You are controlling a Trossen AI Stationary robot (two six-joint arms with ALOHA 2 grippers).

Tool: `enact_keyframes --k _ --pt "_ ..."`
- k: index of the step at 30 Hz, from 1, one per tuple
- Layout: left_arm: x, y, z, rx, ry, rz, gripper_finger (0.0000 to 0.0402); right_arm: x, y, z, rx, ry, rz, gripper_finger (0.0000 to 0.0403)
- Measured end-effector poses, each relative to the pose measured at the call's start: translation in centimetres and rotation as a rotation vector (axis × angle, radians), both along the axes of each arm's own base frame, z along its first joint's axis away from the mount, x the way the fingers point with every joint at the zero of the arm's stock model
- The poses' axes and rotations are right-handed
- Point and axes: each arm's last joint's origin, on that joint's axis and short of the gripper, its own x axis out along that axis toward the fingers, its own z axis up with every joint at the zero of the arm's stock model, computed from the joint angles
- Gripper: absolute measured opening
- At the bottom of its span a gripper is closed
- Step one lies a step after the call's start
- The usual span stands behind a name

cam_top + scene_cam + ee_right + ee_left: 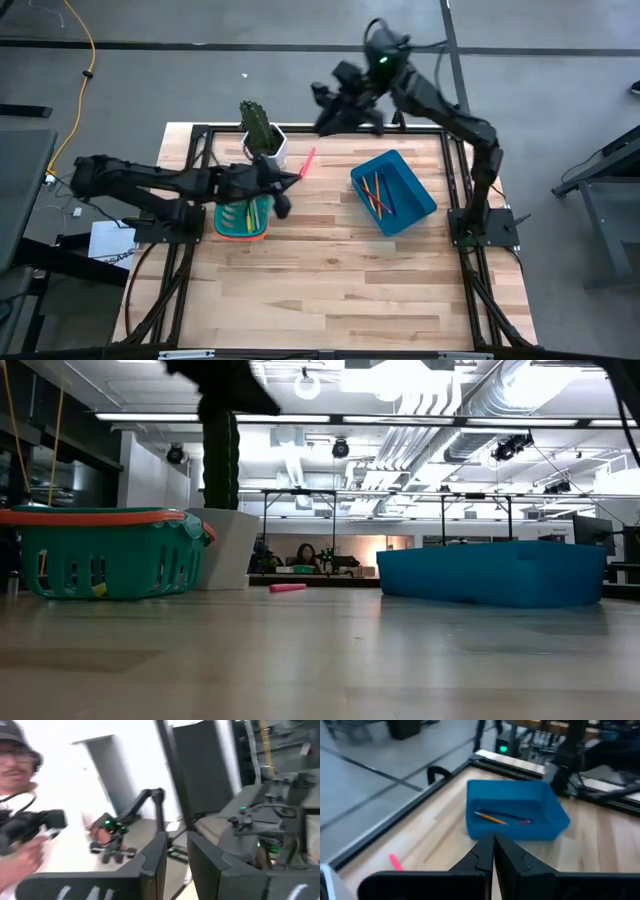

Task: Sort pens & pencils
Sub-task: Adjust the potted plant on the table

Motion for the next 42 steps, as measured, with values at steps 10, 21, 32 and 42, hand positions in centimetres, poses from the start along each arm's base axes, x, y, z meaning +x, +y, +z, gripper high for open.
enact_keyframes --k 10,21,32,42 --pt "10.2 1.3 -0.2 -0.039 0.354 0.255 0.0003 -9.8 -2.6 4.0 -0.107 -0.076 -0.092 0.0068" --pt "14.7 6.2 -1.1 -0.196 0.492 0.380 0.0003 -15.2 -2.4 6.1 -0.192 -0.141 -0.220 0.0068" --pt "12.2 11.8 -3.3 -0.351 0.570 0.421 0.0003 -14.9 -2.1 4.8 -0.199 -0.094 -0.213 0.0068" --pt "12.8 14.4 -6.0 -0.404 0.555 0.325 0.0003 -14.9 -2.1 4.8 -0.206 -0.098 -0.216 0.0068"
